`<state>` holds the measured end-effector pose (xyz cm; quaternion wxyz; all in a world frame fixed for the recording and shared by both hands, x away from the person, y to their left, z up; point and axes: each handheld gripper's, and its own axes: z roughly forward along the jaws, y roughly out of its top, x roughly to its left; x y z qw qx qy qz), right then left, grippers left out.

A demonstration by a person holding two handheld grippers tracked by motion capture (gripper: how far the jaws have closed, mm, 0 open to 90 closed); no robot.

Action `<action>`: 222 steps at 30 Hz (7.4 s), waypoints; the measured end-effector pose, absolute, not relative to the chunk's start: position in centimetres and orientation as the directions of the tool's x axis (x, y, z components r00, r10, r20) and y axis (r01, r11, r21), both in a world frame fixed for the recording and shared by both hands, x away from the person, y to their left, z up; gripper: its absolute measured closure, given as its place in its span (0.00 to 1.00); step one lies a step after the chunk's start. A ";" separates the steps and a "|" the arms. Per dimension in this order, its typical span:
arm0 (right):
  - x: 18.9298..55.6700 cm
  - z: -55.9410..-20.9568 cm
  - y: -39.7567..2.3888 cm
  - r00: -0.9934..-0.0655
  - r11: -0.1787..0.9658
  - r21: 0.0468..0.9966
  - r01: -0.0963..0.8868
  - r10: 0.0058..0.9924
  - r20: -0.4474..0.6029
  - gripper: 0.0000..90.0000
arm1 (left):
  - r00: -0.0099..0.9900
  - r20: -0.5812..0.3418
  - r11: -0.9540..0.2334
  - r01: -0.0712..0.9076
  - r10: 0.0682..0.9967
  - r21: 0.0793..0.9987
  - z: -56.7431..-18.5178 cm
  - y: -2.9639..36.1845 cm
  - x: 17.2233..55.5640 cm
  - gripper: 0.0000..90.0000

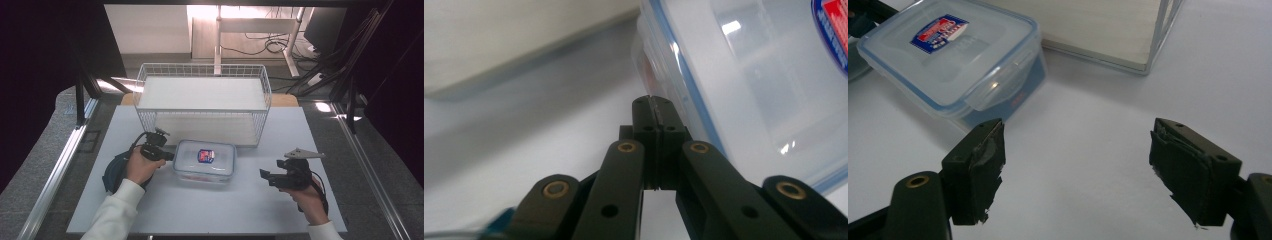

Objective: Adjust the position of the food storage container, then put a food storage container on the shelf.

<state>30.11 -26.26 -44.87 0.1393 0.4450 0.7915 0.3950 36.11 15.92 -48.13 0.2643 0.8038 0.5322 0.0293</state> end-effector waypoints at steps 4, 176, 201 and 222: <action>30.2 -44.9 -26.4 -0.561 0.289 0.751 0.594 0.818 0.130 0.25 | 0.463 -0.251 -0.319 0.832 0.850 0.454 -48.2 14.6 35.7 1.00; 33.4 -43.4 -24.6 -0.599 0.123 0.703 0.700 0.637 0.485 0.44 | 0.461 -0.615 0.047 0.775 0.640 0.630 -44.6 11.9 29.9 0.52; 31.4 -39.8 -24.0 -0.658 0.132 0.781 0.611 0.634 0.407 0.44 | 0.513 -0.578 0.056 0.715 0.634 0.696 -41.4 12.7 28.2 0.52; 32.4 -37.0 -22.7 -0.681 0.135 0.803 0.581 0.622 0.387 0.45 | 0.518 -0.567 0.056 0.705 0.640 0.707 -38.3 14.3 29.3 0.52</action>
